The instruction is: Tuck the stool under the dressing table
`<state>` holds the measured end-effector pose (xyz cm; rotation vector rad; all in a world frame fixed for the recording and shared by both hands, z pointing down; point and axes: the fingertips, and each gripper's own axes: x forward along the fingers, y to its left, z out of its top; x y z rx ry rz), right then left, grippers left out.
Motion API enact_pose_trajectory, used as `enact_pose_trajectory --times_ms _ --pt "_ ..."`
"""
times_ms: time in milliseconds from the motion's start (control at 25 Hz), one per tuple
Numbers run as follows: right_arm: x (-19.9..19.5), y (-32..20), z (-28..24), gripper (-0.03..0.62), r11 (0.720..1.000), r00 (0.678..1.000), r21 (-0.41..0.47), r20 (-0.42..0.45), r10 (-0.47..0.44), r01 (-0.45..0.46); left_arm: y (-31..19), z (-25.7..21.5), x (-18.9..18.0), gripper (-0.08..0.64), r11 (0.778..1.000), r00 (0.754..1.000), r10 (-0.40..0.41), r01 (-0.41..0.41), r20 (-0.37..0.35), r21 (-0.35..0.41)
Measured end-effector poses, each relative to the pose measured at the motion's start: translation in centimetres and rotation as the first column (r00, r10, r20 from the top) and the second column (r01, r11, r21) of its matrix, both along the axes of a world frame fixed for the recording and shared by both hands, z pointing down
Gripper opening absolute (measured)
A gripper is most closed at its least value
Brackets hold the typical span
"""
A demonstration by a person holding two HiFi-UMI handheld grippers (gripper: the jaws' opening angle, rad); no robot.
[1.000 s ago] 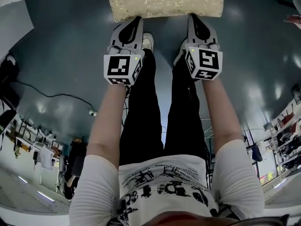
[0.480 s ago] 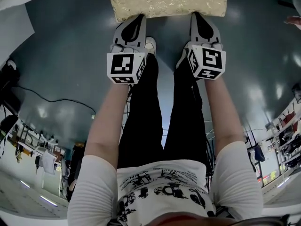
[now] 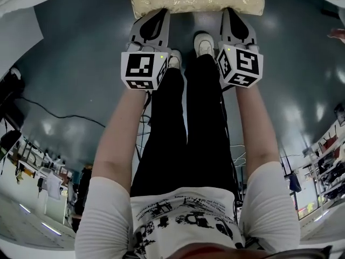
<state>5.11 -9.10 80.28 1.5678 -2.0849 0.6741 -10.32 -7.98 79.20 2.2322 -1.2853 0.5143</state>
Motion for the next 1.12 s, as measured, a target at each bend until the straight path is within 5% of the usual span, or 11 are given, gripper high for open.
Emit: enact_pose_trajectory --times_ms 800,1120 --pt "-1.8 -10.4 0.1 0.017 0.985 0.985 0.056 0.043 -0.166 0.163 -10.7 0.0 -1.7 0.02 0.995 0.996 -0.08 0.077 0.032 0.07" --pt "-1.9 -13.3 -0.3 0.017 0.985 0.988 0.09 0.022 -0.152 0.15 -13.4 -0.5 -1.7 0.02 0.992 0.996 -0.076 0.071 0.047 0.105"
